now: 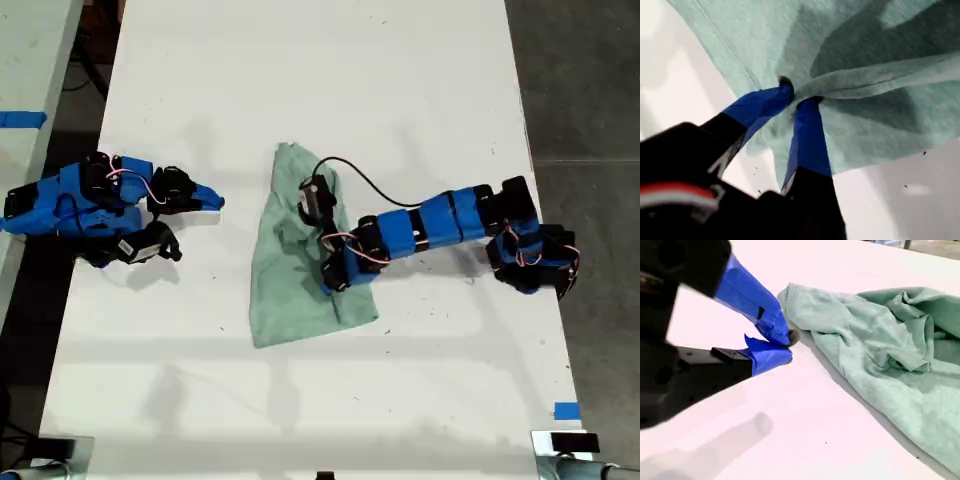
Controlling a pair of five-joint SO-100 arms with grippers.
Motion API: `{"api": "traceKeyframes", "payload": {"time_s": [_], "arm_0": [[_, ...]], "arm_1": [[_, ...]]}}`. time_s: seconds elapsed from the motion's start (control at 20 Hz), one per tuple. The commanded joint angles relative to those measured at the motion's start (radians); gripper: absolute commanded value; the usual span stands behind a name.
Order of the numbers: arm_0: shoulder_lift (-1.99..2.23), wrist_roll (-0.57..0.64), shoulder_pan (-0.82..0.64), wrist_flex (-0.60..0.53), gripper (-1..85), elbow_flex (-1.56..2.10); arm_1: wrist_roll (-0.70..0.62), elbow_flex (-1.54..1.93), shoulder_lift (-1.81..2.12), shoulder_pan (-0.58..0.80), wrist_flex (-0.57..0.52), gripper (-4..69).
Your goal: Fold t shirt
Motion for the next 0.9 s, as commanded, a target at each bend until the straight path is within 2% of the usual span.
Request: {"api": "traceKeyframes", "payload": {"time_s": [0.0, 0.15, 0.3, 0.55, 0.75, 0.85], "arm_0": [[0.008, -0.002, 0.006, 0.003, -0.2, 0.044], [0.008, -0.002, 0.006, 0.003, -0.2, 0.044], [0.008, -0.002, 0.006, 0.005, -0.2, 0.044], [0.008, -0.002, 0.006, 0.005, -0.2, 0.044], [0.008, -0.005, 0.005, 0.005, -0.2, 0.044], [0.008, -0.006, 0.005, 0.005, -0.2, 0.044]], "arm_1": [[-0.017, -0.091, 0.051, -0.023, -0.011, 18.2], [-0.015, -0.061, 0.173, -0.025, 0.043, 18.3], [0.037, 0.095, 0.402, 0.017, 0.169, 16.4], [0.118, 0.917, 1.200, 0.124, 0.052, 7.6], [0.146, 1.540, 1.675, 0.152, -0.084, 4.3], [0.117, 1.750, 1.885, 0.183, -0.089, 3.9]]}}
